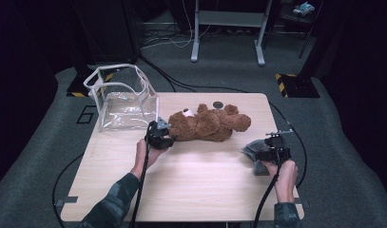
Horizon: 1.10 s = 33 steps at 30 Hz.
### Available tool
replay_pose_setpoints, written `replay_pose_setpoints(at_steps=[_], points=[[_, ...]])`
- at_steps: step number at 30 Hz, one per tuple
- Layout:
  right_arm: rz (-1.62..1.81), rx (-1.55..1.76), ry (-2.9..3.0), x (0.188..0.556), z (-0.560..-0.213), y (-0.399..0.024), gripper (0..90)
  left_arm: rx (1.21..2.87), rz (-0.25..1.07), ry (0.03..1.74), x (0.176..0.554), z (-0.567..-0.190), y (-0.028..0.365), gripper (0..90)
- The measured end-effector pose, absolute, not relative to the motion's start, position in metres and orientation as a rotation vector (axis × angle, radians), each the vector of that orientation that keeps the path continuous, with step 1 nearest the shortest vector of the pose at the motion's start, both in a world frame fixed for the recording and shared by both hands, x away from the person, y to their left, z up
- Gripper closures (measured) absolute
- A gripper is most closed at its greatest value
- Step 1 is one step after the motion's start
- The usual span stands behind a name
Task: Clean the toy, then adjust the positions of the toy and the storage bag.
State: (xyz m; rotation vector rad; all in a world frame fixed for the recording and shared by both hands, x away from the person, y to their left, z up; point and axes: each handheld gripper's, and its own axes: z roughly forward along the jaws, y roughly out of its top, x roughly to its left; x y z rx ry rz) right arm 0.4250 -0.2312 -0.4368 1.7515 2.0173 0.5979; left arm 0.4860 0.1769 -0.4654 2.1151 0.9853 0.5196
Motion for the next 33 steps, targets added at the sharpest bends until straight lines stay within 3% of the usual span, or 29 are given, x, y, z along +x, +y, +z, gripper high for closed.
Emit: replay_pose_setpoints(at_steps=[1, 2, 3, 4, 12, 22, 33], points=[[0.598, 1.751, 2.017, 0.425, -0.437, -0.231, 23.3, 2.115, 0.520, 0.985, 0.486, -0.465, 0.177, 45.9], [0.636, 1.750, 2.013, 0.422, -0.430, -0.231, 15.0, 2.113, 0.518, 0.983, 0.485, -0.465, 0.177, 42.2], [0.636, 1.750, 2.013, 0.422, -0.430, -0.231, 15.0, 2.115, 0.510, 0.983, 0.485, -0.464, 0.178, 42.2], [0.687, 1.728, 2.016, 0.420, -0.423, -0.231, 13.9, 2.100, 0.506, 0.985, 0.483, -0.462, 0.178, 36.4], [0.779, 1.643, 2.073, 0.425, -0.419, -0.224, 5.5, 2.086, 0.502, 1.002, 0.480, -0.459, 0.180, 25.3], [0.798, 1.620, 2.107, 0.439, -0.424, -0.215, 0.0, 2.104, 0.507, 1.017, 0.482, -0.460, 0.181, 21.1], [0.839, 1.595, 2.127, 0.449, -0.426, -0.213, 0.0, 2.085, 0.502, 1.034, 0.486, -0.452, 0.180, 17.6]])
